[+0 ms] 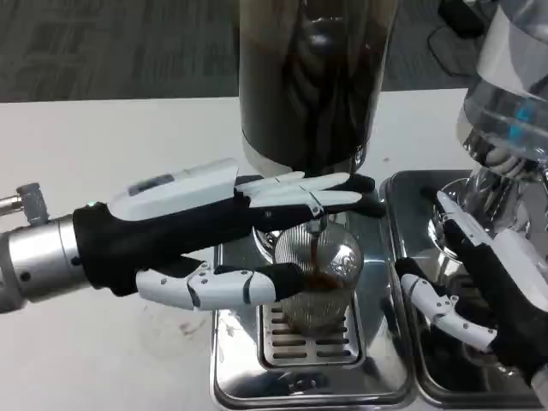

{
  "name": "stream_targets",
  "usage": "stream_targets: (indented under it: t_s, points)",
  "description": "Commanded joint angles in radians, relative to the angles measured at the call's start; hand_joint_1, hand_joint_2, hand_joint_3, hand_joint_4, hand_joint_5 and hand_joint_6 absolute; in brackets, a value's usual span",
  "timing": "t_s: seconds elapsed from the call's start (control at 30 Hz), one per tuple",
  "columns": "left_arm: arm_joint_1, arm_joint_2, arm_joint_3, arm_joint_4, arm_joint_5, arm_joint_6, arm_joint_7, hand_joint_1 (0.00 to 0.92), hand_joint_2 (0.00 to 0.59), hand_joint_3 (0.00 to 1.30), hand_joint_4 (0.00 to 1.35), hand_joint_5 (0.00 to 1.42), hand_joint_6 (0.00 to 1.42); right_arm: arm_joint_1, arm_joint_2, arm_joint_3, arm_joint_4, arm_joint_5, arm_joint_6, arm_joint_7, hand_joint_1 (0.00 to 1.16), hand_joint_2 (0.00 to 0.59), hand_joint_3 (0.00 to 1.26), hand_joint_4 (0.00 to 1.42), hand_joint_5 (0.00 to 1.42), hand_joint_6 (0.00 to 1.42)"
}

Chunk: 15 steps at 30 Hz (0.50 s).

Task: Grasp the cup under the faucet to collect the drink, then remove the cup.

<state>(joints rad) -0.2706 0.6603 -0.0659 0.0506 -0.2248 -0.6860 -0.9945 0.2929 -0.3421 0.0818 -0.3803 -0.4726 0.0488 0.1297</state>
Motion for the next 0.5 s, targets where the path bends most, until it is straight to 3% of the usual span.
stream_targets:
  t_s: [0.03,0.23,0.5]
  points:
    - [0.007,0.016,-0.023,-0.035,0.006,0.018,-0.014,0.000,0.341,0.10,0.00,0.06,0.00,-0.012,-0.004,-0.014,-0.014,0.079,0.024,0.063,0.46,0.301,0.00,0.00,0.00,0.09]
    - [0.010,0.018,-0.019,-0.051,0.004,0.037,-0.009,0.000,0.343,0.10,0.00,0.07,0.00,-0.031,-0.028,-0.007,-0.035,0.106,0.090,0.151,0.52,0.206,0.00,0.00,0.00,0.00]
    - [0.006,0.023,-0.016,-0.057,0.004,0.049,-0.008,0.000,0.344,0.11,0.00,0.07,0.01,-0.021,-0.050,0.001,-0.063,0.081,0.111,0.170,0.56,0.183,0.00,0.00,0.00,0.00]
